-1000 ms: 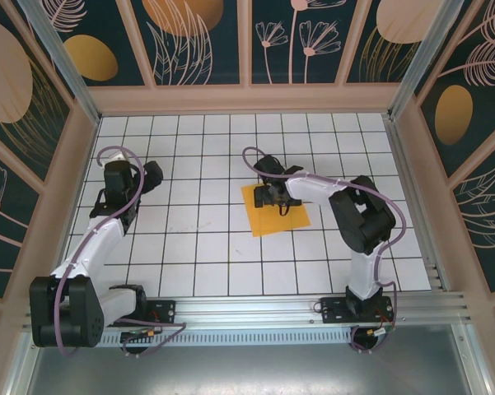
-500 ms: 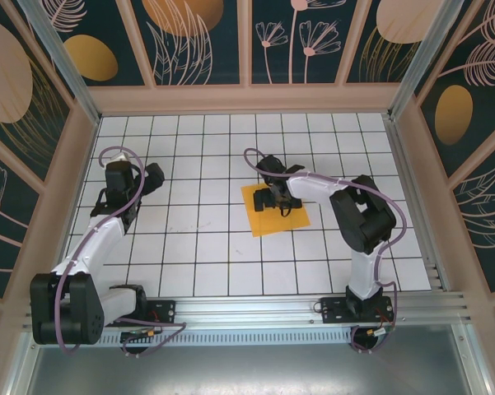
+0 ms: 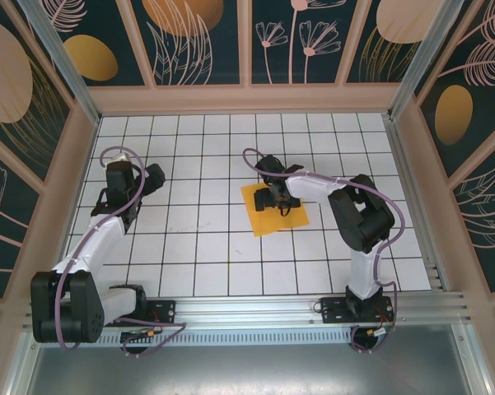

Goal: Fold a paper plane with a square sheet of paper (pick it up from the middle)
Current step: Fold the square sheet of paper in half at the center of the table.

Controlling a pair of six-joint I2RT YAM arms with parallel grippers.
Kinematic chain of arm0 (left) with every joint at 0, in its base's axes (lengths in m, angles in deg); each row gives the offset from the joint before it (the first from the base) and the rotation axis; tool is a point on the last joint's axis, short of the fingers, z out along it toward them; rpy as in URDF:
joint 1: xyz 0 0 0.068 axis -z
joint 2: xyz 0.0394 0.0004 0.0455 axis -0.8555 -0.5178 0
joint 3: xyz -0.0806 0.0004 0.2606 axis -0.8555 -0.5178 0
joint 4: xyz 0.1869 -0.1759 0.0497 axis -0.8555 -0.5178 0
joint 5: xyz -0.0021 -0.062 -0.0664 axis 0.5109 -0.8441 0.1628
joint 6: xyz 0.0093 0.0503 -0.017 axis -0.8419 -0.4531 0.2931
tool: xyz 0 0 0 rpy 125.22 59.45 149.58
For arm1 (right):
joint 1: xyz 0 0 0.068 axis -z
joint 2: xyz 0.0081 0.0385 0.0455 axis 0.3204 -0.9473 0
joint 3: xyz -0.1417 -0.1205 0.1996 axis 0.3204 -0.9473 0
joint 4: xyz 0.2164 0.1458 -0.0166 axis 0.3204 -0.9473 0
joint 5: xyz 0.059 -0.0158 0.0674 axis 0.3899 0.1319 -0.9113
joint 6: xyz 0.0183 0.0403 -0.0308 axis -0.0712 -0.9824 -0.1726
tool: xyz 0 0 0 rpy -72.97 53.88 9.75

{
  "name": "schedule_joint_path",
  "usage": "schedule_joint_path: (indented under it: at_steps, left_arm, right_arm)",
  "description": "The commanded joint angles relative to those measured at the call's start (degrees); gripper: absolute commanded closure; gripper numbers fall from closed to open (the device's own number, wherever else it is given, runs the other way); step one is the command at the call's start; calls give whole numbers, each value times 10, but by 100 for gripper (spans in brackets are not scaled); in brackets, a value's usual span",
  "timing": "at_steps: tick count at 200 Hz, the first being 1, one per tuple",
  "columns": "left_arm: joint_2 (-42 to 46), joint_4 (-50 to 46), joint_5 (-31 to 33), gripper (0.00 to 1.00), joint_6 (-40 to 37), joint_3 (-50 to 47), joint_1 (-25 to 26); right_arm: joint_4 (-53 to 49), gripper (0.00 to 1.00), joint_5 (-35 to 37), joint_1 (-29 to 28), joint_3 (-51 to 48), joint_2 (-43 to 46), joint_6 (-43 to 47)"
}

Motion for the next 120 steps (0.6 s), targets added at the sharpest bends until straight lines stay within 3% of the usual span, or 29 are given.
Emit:
schedule_joint_path:
  at_steps: [1, 45, 73, 93, 120]
  left_arm:
    - [-6, -6, -4, 2, -6, 15, -3]
    - [-11, -7, -11, 1, -5, 17, -3]
    - [-16, -7, -29, 1, -2, 18, -3]
    - [-26, -8, -63, 2, 13, 18, -3]
    - [-45, -13, -103, 9, 53, 18, -3]
  right_arm:
    - [-20, 11, -7, 2, -50, -64, 2]
    - [-18, 19, -13, 2, -43, -48, 1]
    - [-8, 34, -53, 0, -28, -11, -4]
    - [31, 48, -143, -1, -30, 30, -18]
    - [117, 57, -257, -1, -51, 81, -62]
